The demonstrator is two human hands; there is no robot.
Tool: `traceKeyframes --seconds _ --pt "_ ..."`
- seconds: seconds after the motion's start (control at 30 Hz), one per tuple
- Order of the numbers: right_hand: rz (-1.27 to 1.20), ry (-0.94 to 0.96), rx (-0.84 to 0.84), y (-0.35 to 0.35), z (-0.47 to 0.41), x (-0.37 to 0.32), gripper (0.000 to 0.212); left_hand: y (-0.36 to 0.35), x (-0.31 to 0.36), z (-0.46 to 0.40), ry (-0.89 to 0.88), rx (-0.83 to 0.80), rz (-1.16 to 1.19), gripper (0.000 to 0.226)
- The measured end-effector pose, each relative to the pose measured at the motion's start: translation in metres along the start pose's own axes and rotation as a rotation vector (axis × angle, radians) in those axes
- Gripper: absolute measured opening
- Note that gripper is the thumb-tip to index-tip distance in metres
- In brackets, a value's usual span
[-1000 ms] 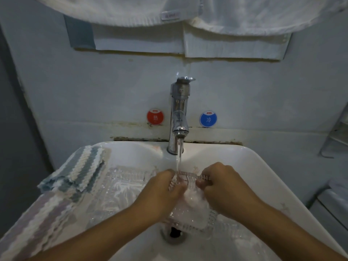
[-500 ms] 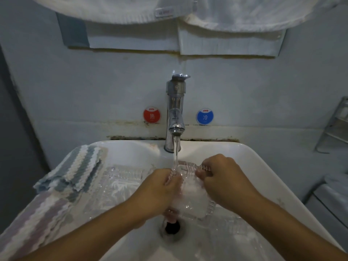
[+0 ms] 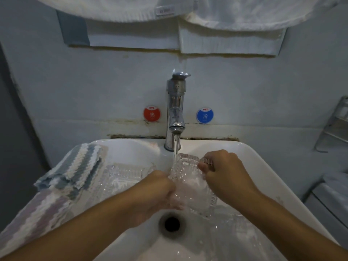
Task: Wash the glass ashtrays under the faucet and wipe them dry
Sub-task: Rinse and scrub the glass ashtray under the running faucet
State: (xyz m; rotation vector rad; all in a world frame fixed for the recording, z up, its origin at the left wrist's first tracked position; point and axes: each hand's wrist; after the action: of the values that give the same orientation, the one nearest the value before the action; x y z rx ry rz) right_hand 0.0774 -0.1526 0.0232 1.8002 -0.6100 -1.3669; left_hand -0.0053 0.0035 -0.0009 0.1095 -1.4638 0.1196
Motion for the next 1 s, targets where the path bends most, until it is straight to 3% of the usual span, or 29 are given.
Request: traceKeyframes --seconds 0.13,0.27,0.37,0.5,0.67,0.87,1.0 --pt "-0.005 0.034 0.030 -0.003 0.002 -0.001 0.018 -0.007 0.000 0.006 -0.070 0.067 -0.140 0.016" --pt "-0.037 0.051 0.078 -0.004 0.000 0.000 0.022 -0.011 0.003 0.006 -0.149 0.182 -0.115 0.019" --pt "-0.038 0.060 0.077 -0.005 0.001 -0.001 0.017 -0.009 0.006 0.007 -0.115 0.134 -0.117 0.014" --pt "-0.037 0.055 0.073 -0.006 0.001 0.000 0.014 -0.007 0.006 0.005 -0.063 0.094 -0.089 0.034" --pt "-0.024 0.047 0.037 -0.007 0.001 0.000 0.013 -0.011 0.012 0.010 -0.037 0.128 -0.050 0.024" --pt "-0.085 -0.022 -0.140 -0.001 0.001 -0.005 0.027 -0.007 0.011 0.009 -0.215 0.226 -0.206 0.017" --pt "-0.088 -0.005 -0.059 -0.006 0.004 -0.006 0.031 -0.004 0.009 0.009 -0.241 0.306 -0.184 0.015"
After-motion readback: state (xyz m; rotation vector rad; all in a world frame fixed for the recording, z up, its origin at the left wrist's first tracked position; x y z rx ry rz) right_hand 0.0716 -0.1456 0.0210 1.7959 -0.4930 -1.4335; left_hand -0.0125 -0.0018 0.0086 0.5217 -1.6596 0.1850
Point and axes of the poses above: each hand's wrist, its own z-axis away from the middle knuckle, its own y-axis out of the back of the hand, x = y × z, and after that the axes turned 11 degrees about -y, right-handed
